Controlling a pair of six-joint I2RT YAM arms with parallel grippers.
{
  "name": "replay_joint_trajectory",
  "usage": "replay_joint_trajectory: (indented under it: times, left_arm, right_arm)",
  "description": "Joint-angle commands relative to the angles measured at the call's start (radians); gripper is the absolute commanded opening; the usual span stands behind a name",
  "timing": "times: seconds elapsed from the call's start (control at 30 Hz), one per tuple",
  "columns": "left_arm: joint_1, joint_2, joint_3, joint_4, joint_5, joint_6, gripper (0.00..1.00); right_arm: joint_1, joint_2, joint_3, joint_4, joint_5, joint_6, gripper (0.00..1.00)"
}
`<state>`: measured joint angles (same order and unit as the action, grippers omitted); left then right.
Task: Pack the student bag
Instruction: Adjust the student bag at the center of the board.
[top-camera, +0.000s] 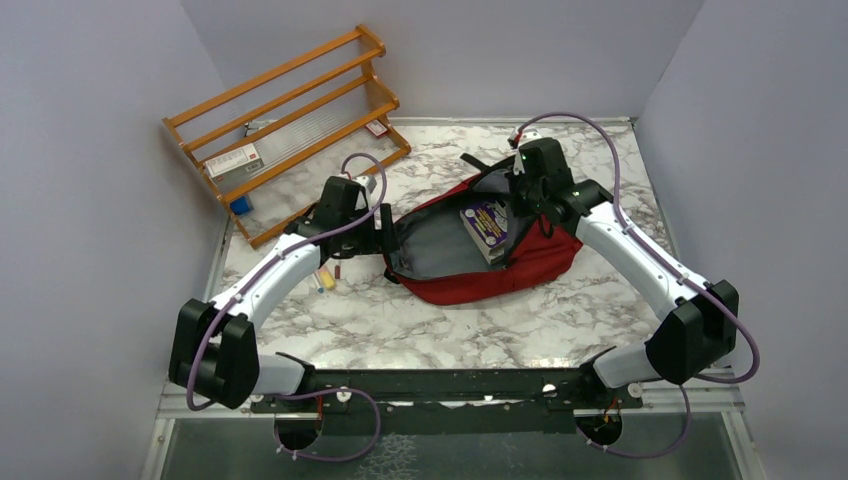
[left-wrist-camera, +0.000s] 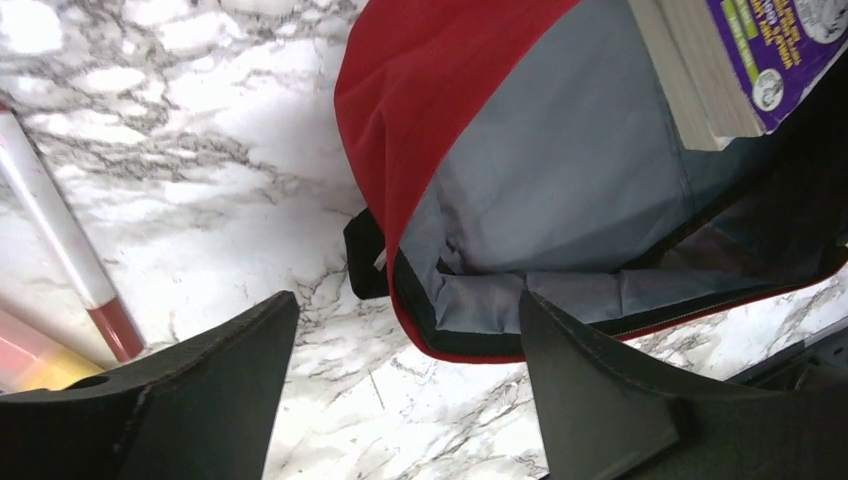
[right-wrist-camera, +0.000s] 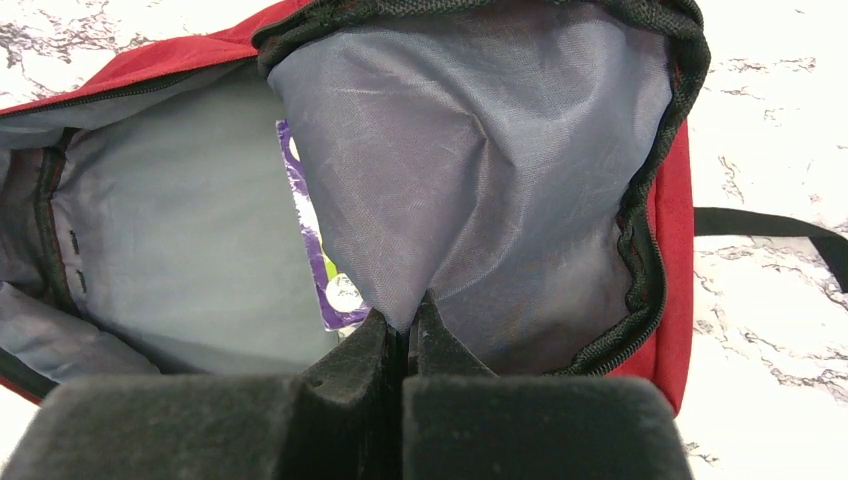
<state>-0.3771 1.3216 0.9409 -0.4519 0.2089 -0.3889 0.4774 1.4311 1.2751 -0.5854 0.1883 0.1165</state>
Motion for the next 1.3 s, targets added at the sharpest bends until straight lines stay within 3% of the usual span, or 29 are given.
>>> replay_joint_trajectory:
  times: [0.0,0.4,0.57,0.73,0.97,1.27]
  left_arm:
    - [-0.016,0.014,-0.037,0.04,0.021,-0.036,0.76]
    - [-0.097,0.163,-0.016,0.169,0.058,-0.079,0.37]
    - [-0.116,0.218,0.022,0.215,0.072,-0.098,0.16]
    - [-0.131,0.281,0.097,0.246,0.1,-0.108,0.01]
    - [-0.14,0.312,0.176,0.246,0.121,-0.1,0.0]
    - [-0.112,0.271,0.168,0.157,0.155,-0.06,0.0]
  right_arm:
    - [-0.005,0.005,0.006,0.037,-0.01,0.024,0.01]
    - [-0.008,0.005,0.043,0.047,0.172,0.006,0.01]
    - [-0.023,0.032,0.099,0.058,0.23,-0.043,0.01]
    - [-0.054,0.059,0.17,0.065,0.264,-0.1,0.01]
    - [-0.063,0.066,0.186,0.046,0.234,-0.173,0.01]
    - [-0.063,0.066,0.091,-0.008,-0.228,-0.184,0.03]
